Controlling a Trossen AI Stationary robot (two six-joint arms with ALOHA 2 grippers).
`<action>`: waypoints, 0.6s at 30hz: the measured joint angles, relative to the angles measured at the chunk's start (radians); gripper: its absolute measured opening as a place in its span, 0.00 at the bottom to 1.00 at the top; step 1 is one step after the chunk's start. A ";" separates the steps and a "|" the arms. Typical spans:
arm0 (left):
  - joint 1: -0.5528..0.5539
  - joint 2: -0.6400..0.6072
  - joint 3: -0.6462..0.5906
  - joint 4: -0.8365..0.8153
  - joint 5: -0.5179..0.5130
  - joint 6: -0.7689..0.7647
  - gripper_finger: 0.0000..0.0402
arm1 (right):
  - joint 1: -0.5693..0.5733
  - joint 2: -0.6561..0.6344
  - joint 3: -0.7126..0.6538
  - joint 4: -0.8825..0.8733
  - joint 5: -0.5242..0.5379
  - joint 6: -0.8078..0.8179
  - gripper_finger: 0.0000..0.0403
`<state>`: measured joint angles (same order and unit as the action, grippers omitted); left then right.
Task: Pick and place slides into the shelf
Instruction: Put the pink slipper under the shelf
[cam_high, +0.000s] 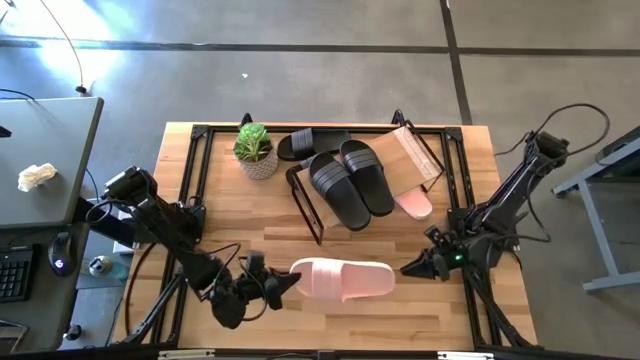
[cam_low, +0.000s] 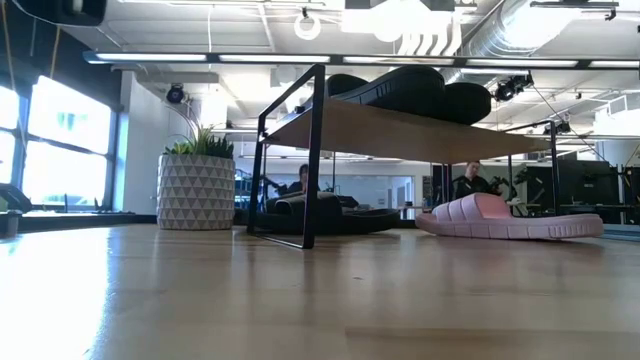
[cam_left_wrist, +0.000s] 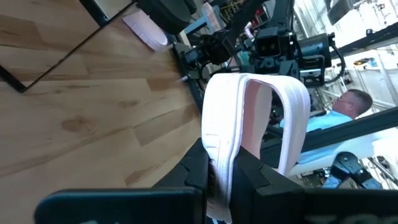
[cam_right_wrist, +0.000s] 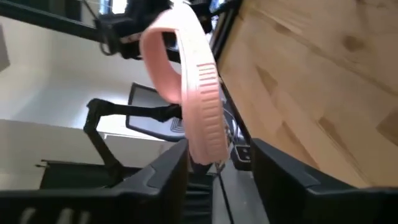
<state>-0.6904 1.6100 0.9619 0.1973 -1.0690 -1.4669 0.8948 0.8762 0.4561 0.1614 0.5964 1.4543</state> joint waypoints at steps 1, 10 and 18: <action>0.006 0.000 0.000 0.004 0.007 0.005 0.05 | -0.007 0.015 0.000 0.005 -0.017 0.008 0.43; 0.030 0.000 0.000 0.023 0.034 0.025 0.05 | -0.047 0.099 0.000 0.175 -0.031 -0.090 0.48; 0.048 -0.001 0.000 0.026 0.040 0.026 0.05 | -0.066 0.100 0.000 0.179 -0.041 -0.102 0.47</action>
<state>-0.6422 1.6093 0.9619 0.2235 -1.0286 -1.4406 0.8288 0.9764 0.4561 0.3400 0.5554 1.3523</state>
